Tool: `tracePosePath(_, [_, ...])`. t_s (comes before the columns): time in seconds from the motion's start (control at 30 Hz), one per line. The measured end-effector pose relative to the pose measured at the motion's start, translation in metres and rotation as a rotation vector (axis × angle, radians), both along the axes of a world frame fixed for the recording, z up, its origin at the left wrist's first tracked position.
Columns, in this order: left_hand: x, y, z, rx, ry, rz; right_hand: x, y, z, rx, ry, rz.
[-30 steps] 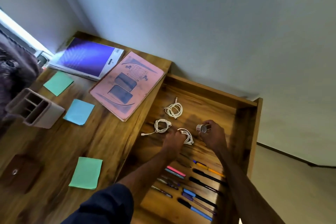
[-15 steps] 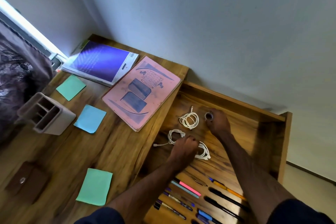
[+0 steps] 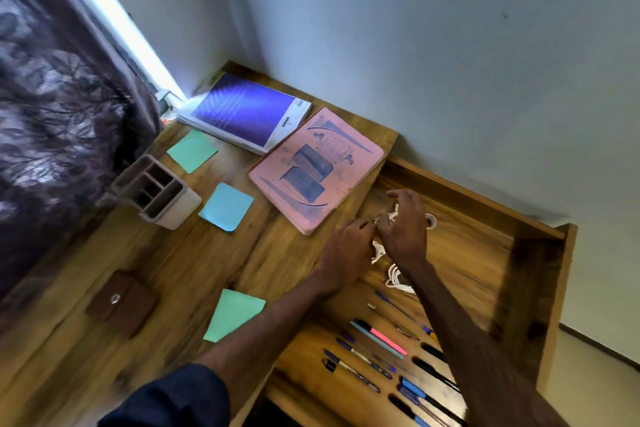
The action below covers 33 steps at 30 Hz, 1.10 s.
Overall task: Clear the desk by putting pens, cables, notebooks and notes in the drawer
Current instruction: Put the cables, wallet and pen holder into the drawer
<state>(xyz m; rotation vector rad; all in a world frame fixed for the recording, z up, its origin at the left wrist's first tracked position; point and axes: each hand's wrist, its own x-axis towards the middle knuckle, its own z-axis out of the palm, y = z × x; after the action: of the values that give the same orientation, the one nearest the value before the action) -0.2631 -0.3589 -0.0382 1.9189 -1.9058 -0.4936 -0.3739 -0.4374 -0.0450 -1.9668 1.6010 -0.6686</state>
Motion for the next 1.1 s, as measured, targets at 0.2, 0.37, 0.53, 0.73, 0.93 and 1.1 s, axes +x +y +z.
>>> tracePosePath(0.2, [0.079,0.058,0.035,-0.110,0.041,0.243,0.080,0.060,0.026,-0.007,-0.050,0.146])
tracePosePath(0.37, [0.165,0.129,0.038,-0.070,0.011,0.405,0.152,0.132,0.029,0.074,-0.060,0.394])
tracePosePath(0.53, [0.245,0.195,0.027,-0.037,0.066,0.583,0.210,0.189,0.026,0.174,0.034,0.588])
tracePosePath(0.73, [0.301,0.269,0.010,0.285,-0.065,0.880,0.247,0.229,0.027,0.198,0.140,0.676])
tracePosePath(0.93, [0.324,0.292,0.009,0.478,0.038,0.996,0.261,0.244,0.027,0.179,0.178,0.712])
tracePosePath(1.1, [0.321,0.288,0.020,0.461,0.169,0.964,0.255,0.244,0.032,0.189,0.148,0.724])
